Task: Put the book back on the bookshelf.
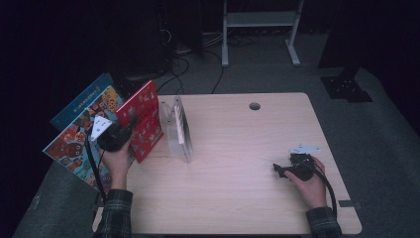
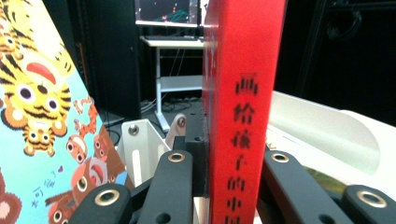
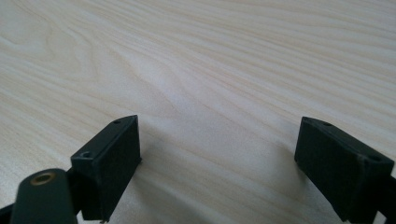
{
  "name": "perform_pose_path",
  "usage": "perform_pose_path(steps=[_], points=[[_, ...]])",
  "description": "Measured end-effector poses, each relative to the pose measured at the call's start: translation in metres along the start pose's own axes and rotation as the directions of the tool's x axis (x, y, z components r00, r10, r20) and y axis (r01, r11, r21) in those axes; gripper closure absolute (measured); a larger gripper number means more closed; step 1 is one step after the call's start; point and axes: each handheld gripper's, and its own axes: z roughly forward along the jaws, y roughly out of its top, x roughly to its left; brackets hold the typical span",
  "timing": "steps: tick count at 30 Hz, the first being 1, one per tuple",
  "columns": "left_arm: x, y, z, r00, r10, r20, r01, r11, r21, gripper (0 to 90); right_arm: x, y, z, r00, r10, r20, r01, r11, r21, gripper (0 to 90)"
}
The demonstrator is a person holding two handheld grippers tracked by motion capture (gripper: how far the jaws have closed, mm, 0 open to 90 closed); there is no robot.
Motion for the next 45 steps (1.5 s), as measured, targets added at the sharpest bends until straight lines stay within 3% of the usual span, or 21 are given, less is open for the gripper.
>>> perform_pose_path(steps=[4, 8, 14, 17, 22, 31, 35, 45], points=[[0.000, -0.008, -0.001, 0.9998, -0.019, -0.001, 0.019, 0.9998, -0.002, 78.8, 0.000, 0.000, 0.000, 1.0000, 0.000, 0.000, 0.000, 1.000, 0.000, 13.2], [-0.002, -0.006, 0.000, 1.0000, -0.003, -0.005, 0.003, 0.9997, 0.026, 76.3, 0.000, 0.000, 0.000, 1.0000, 0.000, 0.000, 0.000, 1.000, 0.000, 13.2], [-0.002, -0.006, -0.003, 0.9998, 0.000, -0.018, 0.001, 0.9987, 0.050, 59.0, 0.000, 0.000, 0.000, 1.0000, 0.000, 0.000, 0.000, 1.000, 0.000, 13.2], [-0.002, -0.005, -0.007, 0.9995, 0.019, -0.025, -0.017, 0.9975, 0.068, 53.0, 0.000, 0.000, 0.000, 1.0000, 0.000, 0.000, 0.000, 1.000, 0.000, 13.2], [-0.002, -0.003, -0.016, 0.9996, 0.018, -0.022, -0.016, 0.9960, 0.088, 43.1, 0.000, 0.000, 0.000, 1.0000, 0.000, 0.000, 0.000, 1.000, 0.000, 13.2], [-0.005, -0.002, -0.029, 0.9994, 0.008, -0.032, -0.003, 0.9878, 0.156, 18.8, 0.000, 0.000, 0.000, 1.0000, 0.000, 0.000, 0.000, 1.000, 0.000, 13.2], [-0.005, -0.003, -0.037, 0.9988, 0.002, -0.049, 0.007, 0.9860, 0.167, 11.9, 0.000, 0.000, 0.000, 1.0000, 0.000, 0.000, 0.000, 1.000, 0.000, 13.2], [-0.016, 0.000, -0.061, 0.9978, 0.027, -0.061, -0.016, 0.9841, 0.177, 1.5, 0.000, 0.000, 0.000, 1.0000, 0.000, 0.000, 0.000, 1.000, 0.000, 13.1]])
